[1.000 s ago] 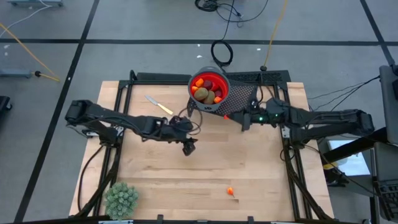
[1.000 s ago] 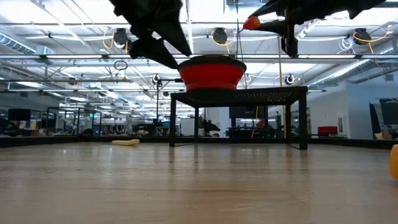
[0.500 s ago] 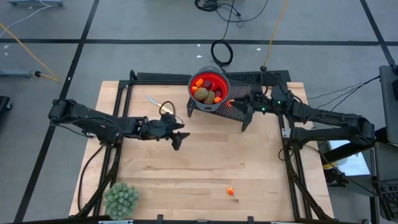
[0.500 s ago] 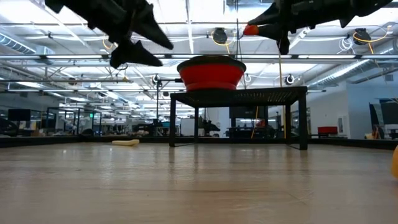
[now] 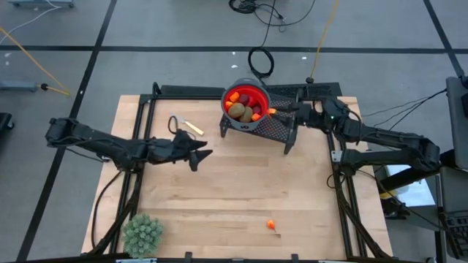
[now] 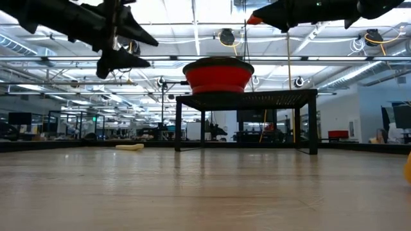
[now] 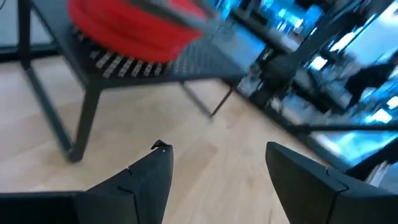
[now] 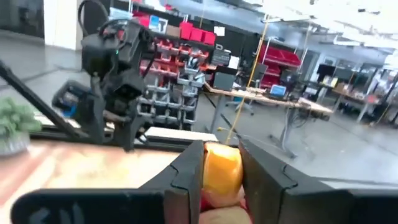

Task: Pick & Place Fruit
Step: Put the top pear into the strainer bowl on the shelf

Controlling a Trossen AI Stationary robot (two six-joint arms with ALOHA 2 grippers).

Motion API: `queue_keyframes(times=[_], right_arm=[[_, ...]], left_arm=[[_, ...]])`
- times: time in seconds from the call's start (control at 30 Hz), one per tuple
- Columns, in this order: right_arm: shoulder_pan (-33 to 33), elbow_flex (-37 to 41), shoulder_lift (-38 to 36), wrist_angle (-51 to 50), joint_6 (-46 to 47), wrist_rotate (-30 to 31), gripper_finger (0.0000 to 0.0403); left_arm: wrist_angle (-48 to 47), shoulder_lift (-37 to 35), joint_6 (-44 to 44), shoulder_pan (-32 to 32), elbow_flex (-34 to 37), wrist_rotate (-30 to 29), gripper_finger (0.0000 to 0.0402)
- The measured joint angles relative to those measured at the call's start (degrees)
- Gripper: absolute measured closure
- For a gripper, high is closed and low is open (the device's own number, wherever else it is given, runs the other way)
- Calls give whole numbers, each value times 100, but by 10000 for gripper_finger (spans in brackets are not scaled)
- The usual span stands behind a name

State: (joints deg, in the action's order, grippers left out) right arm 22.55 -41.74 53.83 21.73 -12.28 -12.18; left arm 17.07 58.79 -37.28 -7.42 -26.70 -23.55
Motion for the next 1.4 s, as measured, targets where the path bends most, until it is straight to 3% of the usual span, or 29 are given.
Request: queue_keyframes(times=[0.4,0.77,1.0,1.23,1.4], right_arm=[[0,2,306,613,-452,8,318],[245,-11,961,974,924,309,318],[621,-675,1480,96,1748,137,318],[654,-1551,1997,-1095,1760,113,318],[654,-1753,2167,-1642,1929,71,318]], left_arm=[[753,-679,70,6,754,-135,147],[656,-750,538,0,754,-155,147],[558,-752,603,9,754,-179,147],[510,-750,578,22,754,-186,147],[547,-750,575,37,754,-189,147]])
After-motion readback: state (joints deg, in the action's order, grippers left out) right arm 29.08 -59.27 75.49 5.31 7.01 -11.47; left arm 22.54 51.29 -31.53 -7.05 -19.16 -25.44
